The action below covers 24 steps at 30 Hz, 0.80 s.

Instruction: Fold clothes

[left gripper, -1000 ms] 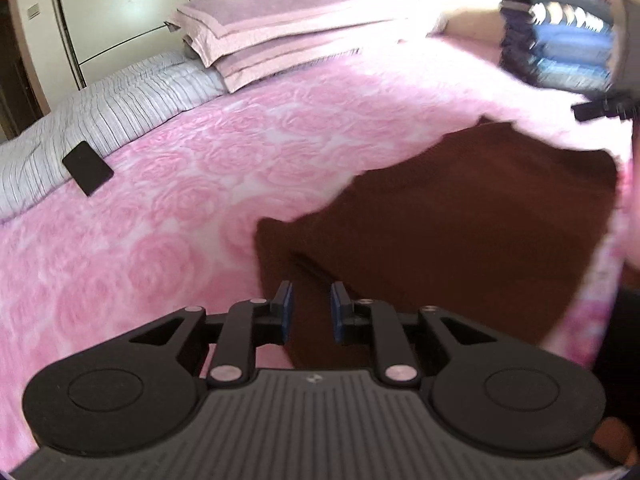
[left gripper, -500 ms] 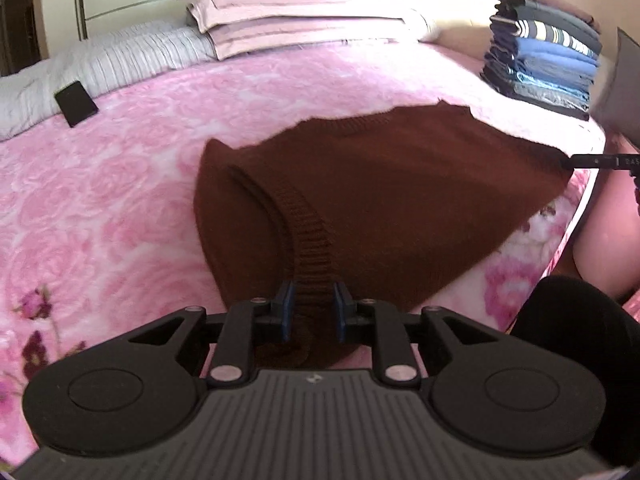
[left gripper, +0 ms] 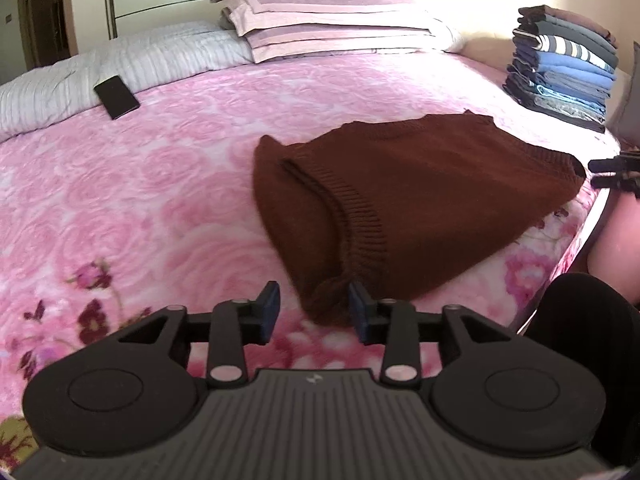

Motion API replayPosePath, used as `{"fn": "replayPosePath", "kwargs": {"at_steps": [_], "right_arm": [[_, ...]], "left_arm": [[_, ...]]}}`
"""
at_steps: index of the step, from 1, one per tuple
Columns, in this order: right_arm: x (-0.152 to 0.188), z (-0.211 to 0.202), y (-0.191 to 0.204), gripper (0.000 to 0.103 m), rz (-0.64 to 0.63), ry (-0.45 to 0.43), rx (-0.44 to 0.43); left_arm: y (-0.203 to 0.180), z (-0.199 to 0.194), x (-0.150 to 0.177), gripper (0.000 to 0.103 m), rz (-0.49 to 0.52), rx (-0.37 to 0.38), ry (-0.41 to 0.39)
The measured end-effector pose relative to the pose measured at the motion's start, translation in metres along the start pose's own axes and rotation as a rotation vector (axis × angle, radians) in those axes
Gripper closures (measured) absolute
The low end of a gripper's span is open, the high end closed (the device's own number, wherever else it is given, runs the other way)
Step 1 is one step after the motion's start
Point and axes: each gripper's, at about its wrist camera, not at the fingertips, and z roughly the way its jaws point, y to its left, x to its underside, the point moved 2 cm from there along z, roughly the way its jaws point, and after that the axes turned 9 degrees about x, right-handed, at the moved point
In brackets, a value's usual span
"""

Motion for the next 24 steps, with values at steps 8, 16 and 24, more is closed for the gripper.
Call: {"fn": "replayPosePath", "kwargs": {"at_steps": [8,16,24], "right_arm": [[-0.001,0.044,0.156,0.048,-0.498,-0.065,-0.165],[0.006,0.113,0.264,0.048,-0.903,-0.126,-0.126],[0.0,0.149,0.284,0.09,-0.955,-0.153,-0.099]], "left_arm": [[0.007,-0.007,0.003,0.07,0.125,-0.031,0.046],[0.007,-0.013,0.007,0.047,0.254,-0.017,0.038],[-0.011,0.012,0.011,0.041,0.741,-0.104,0.102]]}}
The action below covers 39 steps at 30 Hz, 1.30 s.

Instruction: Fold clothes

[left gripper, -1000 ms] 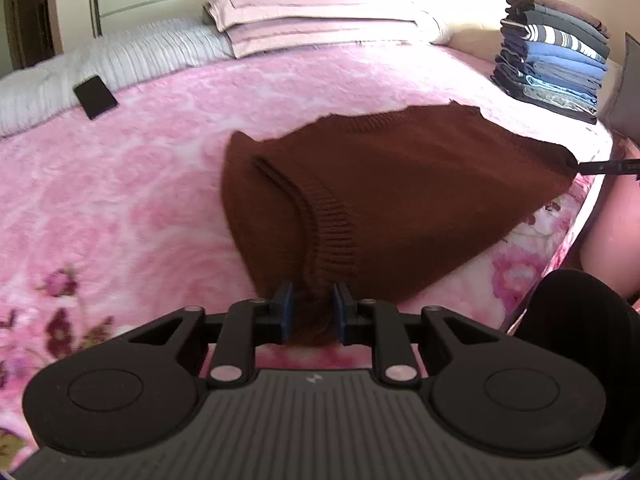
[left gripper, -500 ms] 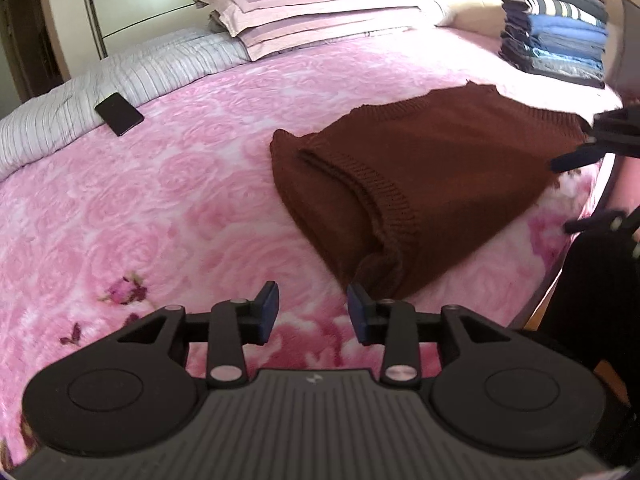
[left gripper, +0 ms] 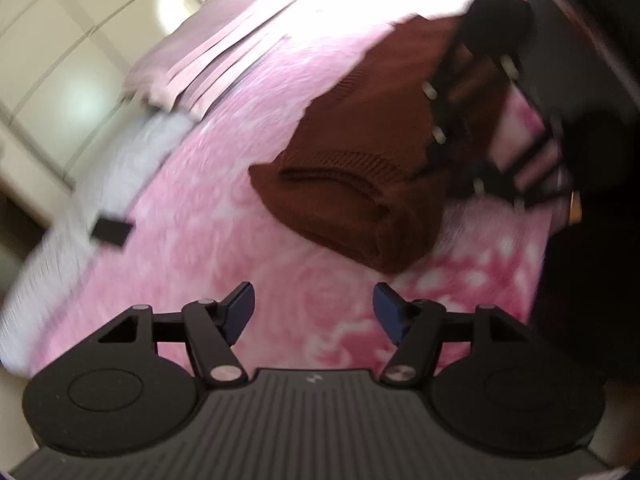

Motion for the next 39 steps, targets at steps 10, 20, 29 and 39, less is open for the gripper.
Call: {"fn": "replayPosePath", "kwargs": {"at_steps": [10,20,29,39], "right_arm": [[0.011,-0.017,-0.055,0.09,0.303,-0.082,-0.017],[0.055,-0.065,-0.126,0.09,0.827,-0.162,0.006],[0.141,-0.144,-0.181,0.091,1.178,-0.195,0.195],[0.274,-0.163,-0.186,0.091,1.576,0.02,0.247]], "left_arm": [[0.01,0.061,-0.028,0.062,0.392,-0.005,-0.06],[0.031,0.054,-0.112,0.093,0.345,-0.049,-0.229],[-0.019,0.089,-0.26,0.094,0.475,-0.029,-0.383],[-0.081,0.181,-0.313,0.079,0.349,0.174,-0.31]]}}
